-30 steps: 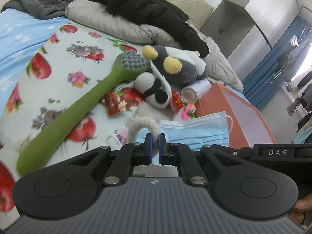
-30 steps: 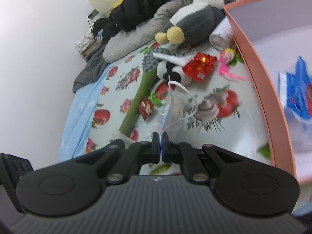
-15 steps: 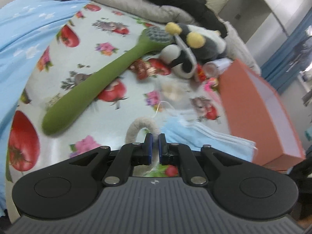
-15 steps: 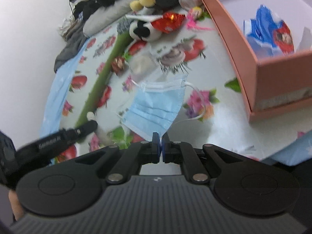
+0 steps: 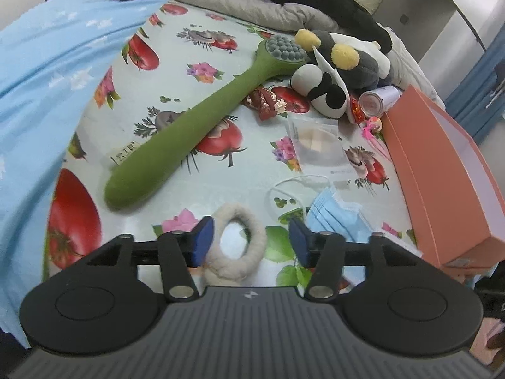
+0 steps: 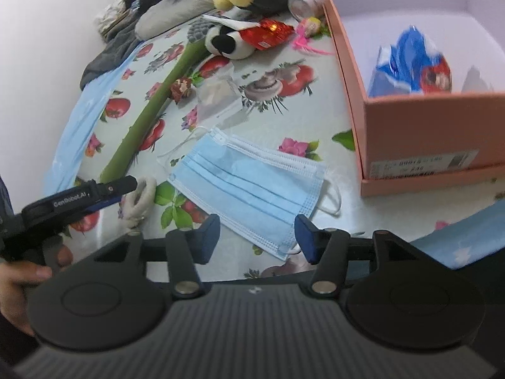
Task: Organize soft objects
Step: 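Pull the face mask out of the pile with the right gripper and release it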
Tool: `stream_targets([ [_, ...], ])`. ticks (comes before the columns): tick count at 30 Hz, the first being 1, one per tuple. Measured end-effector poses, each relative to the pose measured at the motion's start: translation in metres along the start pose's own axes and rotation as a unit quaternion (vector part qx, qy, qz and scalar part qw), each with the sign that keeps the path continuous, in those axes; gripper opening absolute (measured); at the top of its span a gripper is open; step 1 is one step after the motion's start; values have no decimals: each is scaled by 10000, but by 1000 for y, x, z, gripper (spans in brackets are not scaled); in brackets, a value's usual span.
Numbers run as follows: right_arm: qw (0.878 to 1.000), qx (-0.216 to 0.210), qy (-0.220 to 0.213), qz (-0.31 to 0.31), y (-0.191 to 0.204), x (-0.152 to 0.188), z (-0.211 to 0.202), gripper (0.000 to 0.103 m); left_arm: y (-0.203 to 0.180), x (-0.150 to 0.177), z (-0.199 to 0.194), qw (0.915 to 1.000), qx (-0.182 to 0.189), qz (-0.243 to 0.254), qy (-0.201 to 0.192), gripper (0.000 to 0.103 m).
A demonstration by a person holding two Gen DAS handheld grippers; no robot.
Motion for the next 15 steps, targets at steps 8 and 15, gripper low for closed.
stream_targets([
  [8, 9938, 28, -360, -1049, 34, -18, 21, 69, 3, 12, 7, 9984, -272, 499, 28, 70],
  [15, 9801, 334, -177, -1951, 46, -22, 71, 69, 4, 19, 13, 9978, -221, 626, -22, 71],
])
Point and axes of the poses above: each gripper's, at about its wrist camera, not at the fingertips, and z roughly the way its jaws point, y to its left, x to its underside, the point moved 8 cm from there along z, roughly the way its jaws point, and after that the axes turned 3 degrees about z, right-handed, at the moved point
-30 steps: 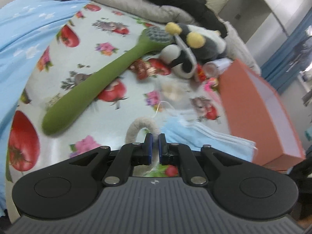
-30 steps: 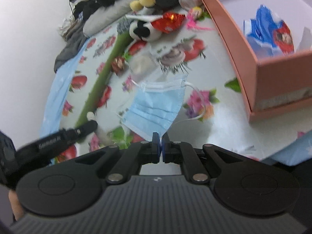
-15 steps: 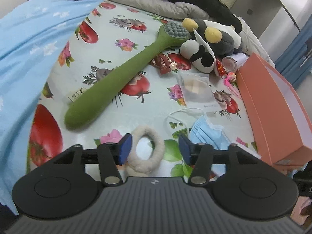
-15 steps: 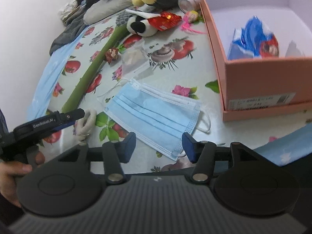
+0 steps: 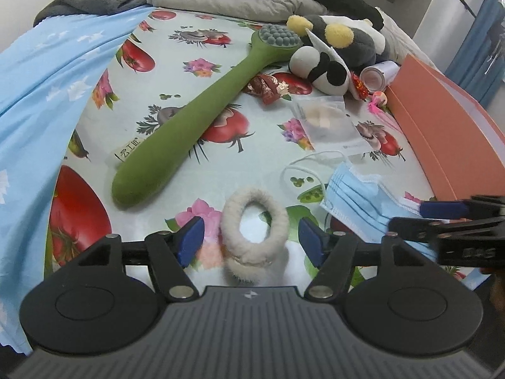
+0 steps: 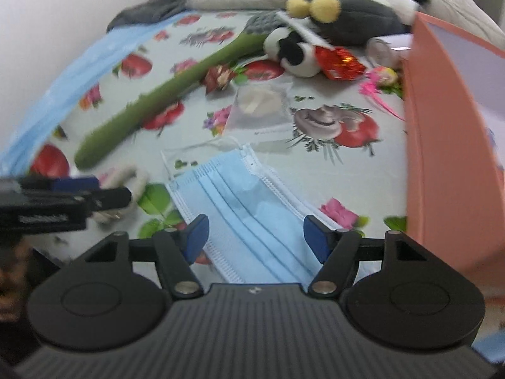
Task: Organize soft objects
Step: 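Pull the face mask out of the pile with the right gripper and release it, then grasp the blue face mask with the right gripper while the left grasps the white hair tie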
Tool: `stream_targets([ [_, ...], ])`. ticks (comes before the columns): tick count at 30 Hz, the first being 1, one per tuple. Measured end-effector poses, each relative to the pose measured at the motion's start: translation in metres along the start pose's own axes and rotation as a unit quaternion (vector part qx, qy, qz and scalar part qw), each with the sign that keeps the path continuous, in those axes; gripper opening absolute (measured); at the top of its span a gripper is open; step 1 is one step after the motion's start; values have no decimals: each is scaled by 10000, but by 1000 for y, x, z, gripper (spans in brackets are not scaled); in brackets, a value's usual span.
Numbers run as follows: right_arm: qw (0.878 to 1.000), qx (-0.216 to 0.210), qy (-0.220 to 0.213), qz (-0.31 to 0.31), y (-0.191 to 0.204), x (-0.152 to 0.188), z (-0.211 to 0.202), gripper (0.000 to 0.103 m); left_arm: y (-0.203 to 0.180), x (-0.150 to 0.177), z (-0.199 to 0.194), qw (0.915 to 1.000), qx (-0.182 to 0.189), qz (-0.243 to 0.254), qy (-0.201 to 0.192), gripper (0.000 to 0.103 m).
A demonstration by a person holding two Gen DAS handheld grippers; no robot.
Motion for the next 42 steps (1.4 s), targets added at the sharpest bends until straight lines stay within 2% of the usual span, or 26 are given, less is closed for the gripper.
stream_targets([
  [4, 9997, 105, 171, -170, -1, 6, 17, 70, 1, 2, 4, 10000, -47, -15, 20, 69],
  [8, 9994, 138, 30, -318, 2, 11, 19, 70, -3, 2, 6, 9999, -53, 146, 7, 58],
  [11, 9996, 188, -34, -216, 3, 14, 17, 66, -10, 4, 8, 9994, -18, 343, 66, 53],
  [15, 9995, 204, -29, -251, 9, 18, 14, 53, -19, 6, 9, 9985, 0, 546, 105, 38],
  [18, 9994, 138, -9, -324, 17, 20, 12, 34, -23, 8, 9, 9987, 167, 457, 169, 23],
  [19, 9994, 99, 6, -331, 20, 21, 12, 26, -24, 9, 8, 9989, 168, 409, 174, 22],
  [22, 9994, 49, 68, -331, 26, 22, 10, 14, -24, 8, 4, 9994, 126, 296, 129, 18],
  [28, 9998, 107, 29, 158, 16, 20, 0, 11, -23, 2, -15, 9999, 147, 10, 52, 14],
  [35, 9976, 220, -361, 554, 1, 13, -30, 10, -33, -3, -39, 9998, 168, -77, -40, 13],
  [42, 9947, 263, -692, 716, -8, -3, -62, 10, -49, -20, -68, 9991, 243, -145, -319, 13],
])
Point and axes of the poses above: each gripper's, at about its wrist camera, not at the fingertips, and z roughly the way its jaws point, y to its left, x to its underside, the point moved 8 cm from there along z, roughly the way its jaws point, and after that the axes turned 3 degrees about z, right-handed, at the moved point
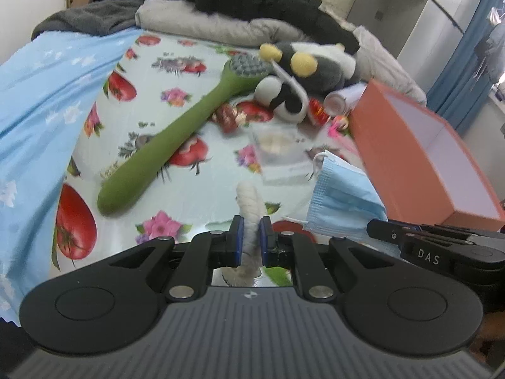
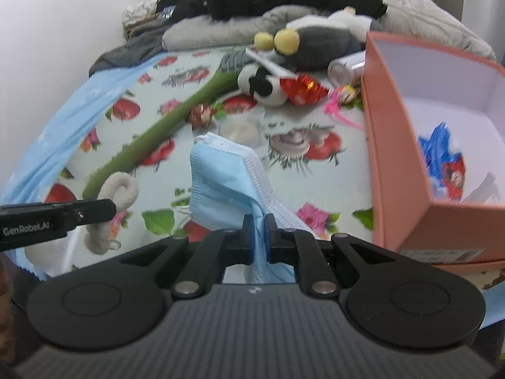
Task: Organize soft objects
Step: 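Grasp the blue face mask with the right gripper while the left grasps the white hair tie, then carry the mask with the right gripper while the left carries the hair tie into the pink box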
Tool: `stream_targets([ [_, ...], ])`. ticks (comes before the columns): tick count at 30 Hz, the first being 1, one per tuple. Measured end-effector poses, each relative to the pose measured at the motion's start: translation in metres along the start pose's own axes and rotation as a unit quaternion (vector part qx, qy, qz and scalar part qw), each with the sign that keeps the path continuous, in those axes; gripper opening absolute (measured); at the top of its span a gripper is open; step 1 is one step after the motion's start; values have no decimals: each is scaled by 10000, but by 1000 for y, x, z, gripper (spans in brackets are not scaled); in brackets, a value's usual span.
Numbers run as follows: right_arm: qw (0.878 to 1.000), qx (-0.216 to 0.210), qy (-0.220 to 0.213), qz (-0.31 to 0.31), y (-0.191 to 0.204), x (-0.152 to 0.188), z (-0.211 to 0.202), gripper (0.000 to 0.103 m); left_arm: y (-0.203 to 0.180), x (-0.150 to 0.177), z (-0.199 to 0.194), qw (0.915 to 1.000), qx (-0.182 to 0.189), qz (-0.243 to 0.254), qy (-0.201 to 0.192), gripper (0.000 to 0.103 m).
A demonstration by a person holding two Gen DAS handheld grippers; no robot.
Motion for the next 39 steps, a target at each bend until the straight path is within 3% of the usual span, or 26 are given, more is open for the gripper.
stream_targets([
  [19, 9954, -220, -896, 252, -1, -39, -105, 10, -60, -42, -90, 9964, 513, 105, -674, 13],
  [29, 9902, -194, -1308, 442, -23, -47, -144, 10, -102, -54, -101, 9930, 837, 331, -770, 13],
  [39, 9858, 92, -1528, 688, -59, -39, -172, 10, -151, -50, -93, 9881, 1255, 606, -652, 13],
])
Point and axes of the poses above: each gripper's, at about its wrist camera, not at the fingertips, and z roughly the way its jaws point, y to its left, x to its underside, the point moved 8 cm from there along z, roughly the way its jaws point, and after that the axes turned 3 degrees about z, right-handed, at the moved point
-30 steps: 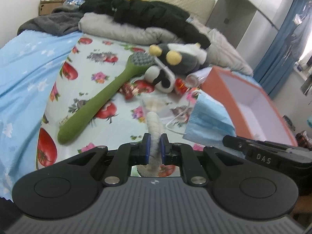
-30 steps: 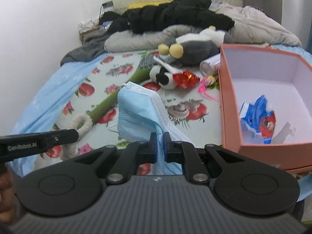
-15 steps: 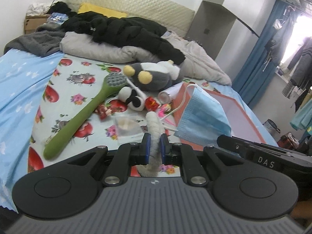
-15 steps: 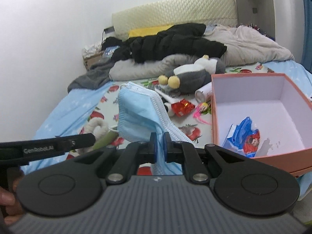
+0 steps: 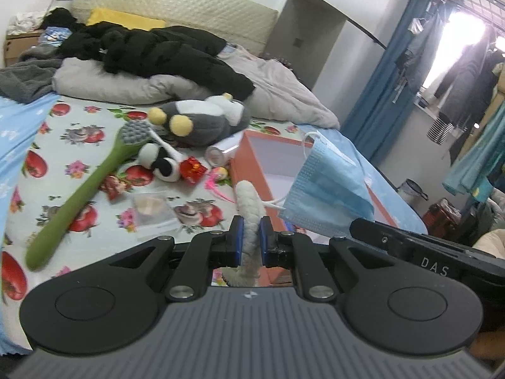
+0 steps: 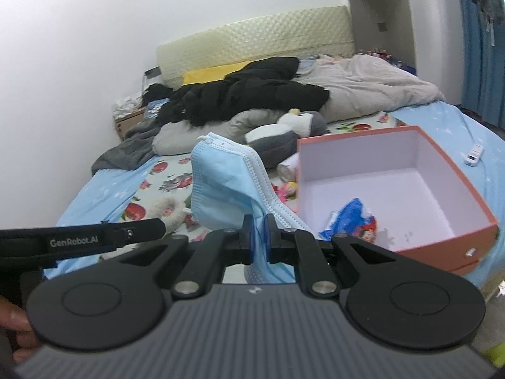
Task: Organize soft objects
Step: 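Carry the mask with the right gripper while the left carries the hair tie into the pink box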
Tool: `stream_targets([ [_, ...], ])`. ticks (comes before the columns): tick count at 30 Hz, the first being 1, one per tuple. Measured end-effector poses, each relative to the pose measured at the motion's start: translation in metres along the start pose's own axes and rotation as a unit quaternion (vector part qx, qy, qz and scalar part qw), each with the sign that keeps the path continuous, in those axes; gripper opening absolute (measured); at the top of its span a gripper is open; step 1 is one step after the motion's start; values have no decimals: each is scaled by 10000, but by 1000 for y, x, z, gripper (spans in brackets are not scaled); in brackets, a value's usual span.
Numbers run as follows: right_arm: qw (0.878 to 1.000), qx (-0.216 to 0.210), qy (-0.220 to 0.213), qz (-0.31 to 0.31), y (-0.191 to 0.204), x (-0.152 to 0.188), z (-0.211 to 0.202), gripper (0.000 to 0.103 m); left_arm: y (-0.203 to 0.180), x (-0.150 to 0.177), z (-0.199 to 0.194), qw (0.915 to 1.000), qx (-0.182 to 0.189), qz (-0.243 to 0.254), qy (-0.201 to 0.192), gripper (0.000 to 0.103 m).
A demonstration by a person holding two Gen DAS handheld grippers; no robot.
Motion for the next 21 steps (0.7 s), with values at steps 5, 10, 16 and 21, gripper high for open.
stream_targets([
  [5, 9996, 268, -110, 67, -18, -4, -16, 10, -26, 1, 13, 9993, 316, 173, 66, 13],
  [10, 9985, 489, -205, 123, -31, -7, -26, 10, -44, 0, 28, 9979, 565, 287, 139, 13],
  [16, 9961, 731, -279, 414, -58, -7, -21, 10, -60, -2, 56, 9959, 722, 459, 296, 13],
  [21, 9948, 852, -150, 543, -83, -9, 2, 11, -73, -9, 93, 9940, 850, 550, 410, 13],
])
Point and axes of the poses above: each gripper's, at about its wrist camera, not at the fingertips, and z roughly the way its jaws point, y to its left, x to its underside, the point moved 8 cm from there along z, roughly the way its jaws point, and after that the axes turned 3 degrees about z, right-handed, at the moved point
